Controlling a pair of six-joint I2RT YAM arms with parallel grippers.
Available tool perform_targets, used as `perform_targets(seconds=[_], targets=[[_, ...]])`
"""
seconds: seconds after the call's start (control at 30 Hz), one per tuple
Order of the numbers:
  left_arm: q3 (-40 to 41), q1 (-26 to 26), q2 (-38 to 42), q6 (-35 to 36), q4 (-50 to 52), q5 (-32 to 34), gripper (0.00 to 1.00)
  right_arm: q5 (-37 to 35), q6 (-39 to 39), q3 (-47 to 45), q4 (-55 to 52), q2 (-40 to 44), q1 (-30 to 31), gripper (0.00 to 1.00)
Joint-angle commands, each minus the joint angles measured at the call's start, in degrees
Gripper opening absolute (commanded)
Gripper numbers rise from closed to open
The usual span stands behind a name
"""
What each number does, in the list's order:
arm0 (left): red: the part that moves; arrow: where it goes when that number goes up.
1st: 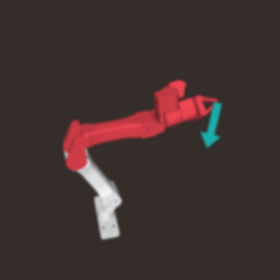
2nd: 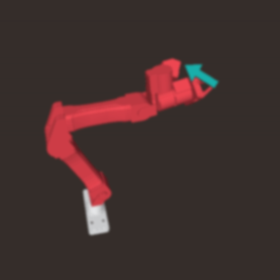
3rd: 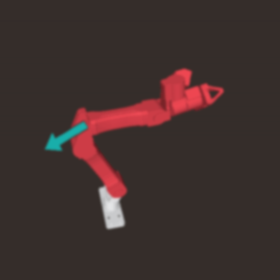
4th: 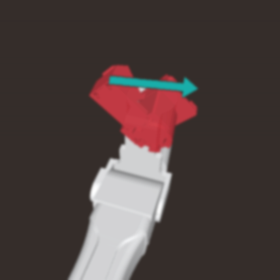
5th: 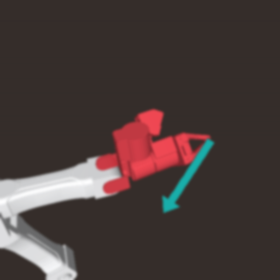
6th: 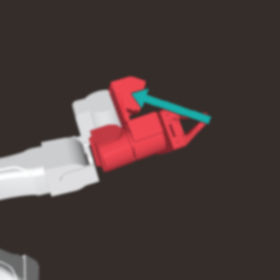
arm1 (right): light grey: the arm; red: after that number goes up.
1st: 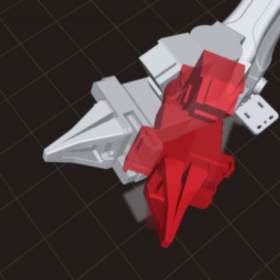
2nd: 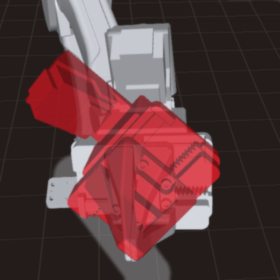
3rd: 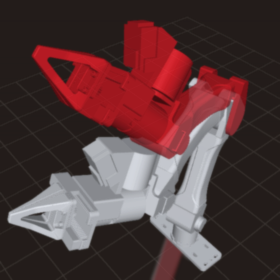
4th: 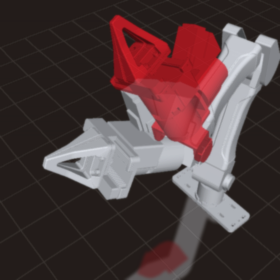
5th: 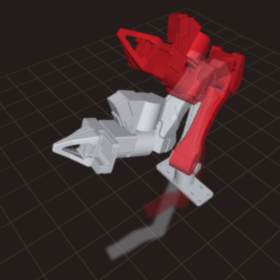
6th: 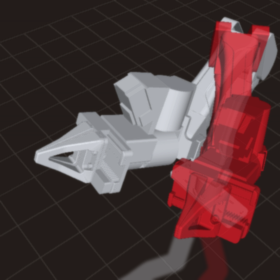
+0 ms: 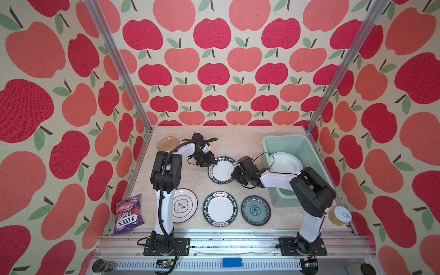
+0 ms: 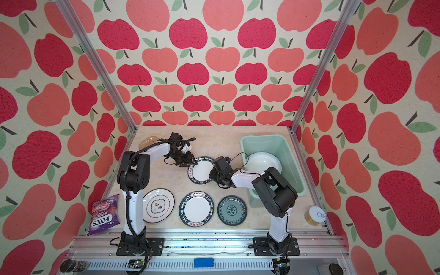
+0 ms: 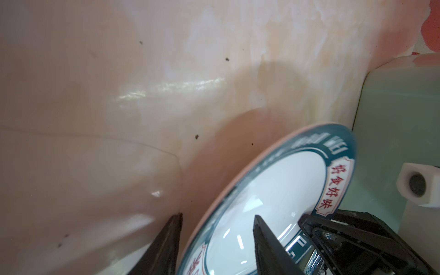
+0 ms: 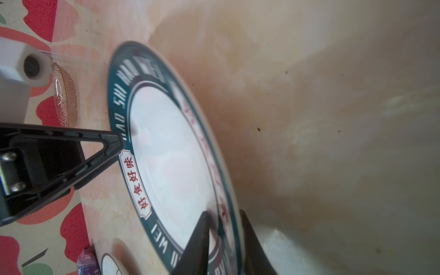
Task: Place the plates into the plastic bin on the countertop
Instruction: Pick up the plate from the center of the table, then place the plate in the plastic bin.
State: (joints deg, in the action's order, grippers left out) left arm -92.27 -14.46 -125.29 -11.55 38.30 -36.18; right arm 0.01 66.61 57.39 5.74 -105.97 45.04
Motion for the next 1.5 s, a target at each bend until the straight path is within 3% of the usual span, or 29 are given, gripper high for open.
perform_targets(seconds=[0.0,0.27,0.43,0.57,0.6,0.83,1.03,1.23,1.47], targets=[[-1.1,-0.6,-1.1,0.9,2.4,-2.2,0.52,0.0,-3.3,4.3,-1.4,1.6,1.1,0.15],[1.3,0.0,1.9,0.0,0.9,-2.9,0.58,-2.0,-5.9,6.5,-6.3,4.2,1.6,0.03],[7.3,1.5,9.0,-3.4,-5.1,-3.3,0.81,-3.6,-7.1,7.3,-10.0,7.5,2.1,0.00],[11.7,3.1,15.3,-6.3,-9.9,-3.8,0.91,-5.2,-7.5,8.3,-14.7,10.5,2.4,0.00],[12.4,3.3,16.7,-7.0,-10.9,-3.8,1.00,-5.4,-7.7,8.4,-15.5,11.3,2.4,0.00],[16.0,4.3,27.8,-10.3,-16.6,-3.0,0.99,-8.5,-10.3,10.2,-22.9,21.3,2.7,0.00],[14.9,4.0,33.4,-11.2,-18.5,-2.7,0.99,-13.9,-12.6,12.3,-35.0,35.3,2.0,0.00],[12.0,0.9,34.3,-11.1,-15.6,-2.5,0.99,-16.0,-11.5,9.4,-46.7,52.6,-5.8,0.00],[12.2,-5.9,34.8,-11.1,-14.6,-1.8,0.99,-6.7,-13.2,8.7,-58.6,64.0,-26.0,0.00]])
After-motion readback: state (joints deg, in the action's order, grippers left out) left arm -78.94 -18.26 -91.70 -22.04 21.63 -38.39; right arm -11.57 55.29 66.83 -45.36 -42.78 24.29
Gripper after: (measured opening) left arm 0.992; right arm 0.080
